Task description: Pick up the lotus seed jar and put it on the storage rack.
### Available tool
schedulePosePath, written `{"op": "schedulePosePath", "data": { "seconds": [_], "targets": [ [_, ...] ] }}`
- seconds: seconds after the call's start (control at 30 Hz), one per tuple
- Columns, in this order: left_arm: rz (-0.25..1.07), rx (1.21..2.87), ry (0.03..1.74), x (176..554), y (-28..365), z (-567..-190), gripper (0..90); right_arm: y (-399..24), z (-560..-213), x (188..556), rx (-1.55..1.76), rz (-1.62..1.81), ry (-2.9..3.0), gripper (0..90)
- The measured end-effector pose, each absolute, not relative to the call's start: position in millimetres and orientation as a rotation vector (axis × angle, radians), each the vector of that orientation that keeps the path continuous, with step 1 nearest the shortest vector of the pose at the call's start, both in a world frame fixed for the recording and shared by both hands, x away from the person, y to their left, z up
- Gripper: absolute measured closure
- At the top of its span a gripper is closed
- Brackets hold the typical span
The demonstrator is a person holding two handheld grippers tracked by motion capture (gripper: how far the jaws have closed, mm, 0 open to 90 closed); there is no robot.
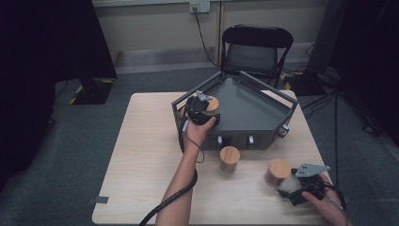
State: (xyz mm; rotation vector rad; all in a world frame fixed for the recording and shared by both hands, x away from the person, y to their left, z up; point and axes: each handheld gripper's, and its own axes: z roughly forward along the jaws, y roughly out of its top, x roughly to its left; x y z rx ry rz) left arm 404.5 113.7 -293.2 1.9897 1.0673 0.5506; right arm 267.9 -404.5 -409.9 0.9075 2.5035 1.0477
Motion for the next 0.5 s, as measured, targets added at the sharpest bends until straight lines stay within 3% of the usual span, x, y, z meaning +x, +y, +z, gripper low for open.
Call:
{"op": "schedulePosePath", "data": {
  "seconds": [0.5],
  "targets": [
    [0.550, 1.986, 1.066, 404.6, 114.1, -292.2, 25.4, -404.5, -409.9, 267.9, 0.907, 1.047, 2.504, 0.0]
  ]
}}
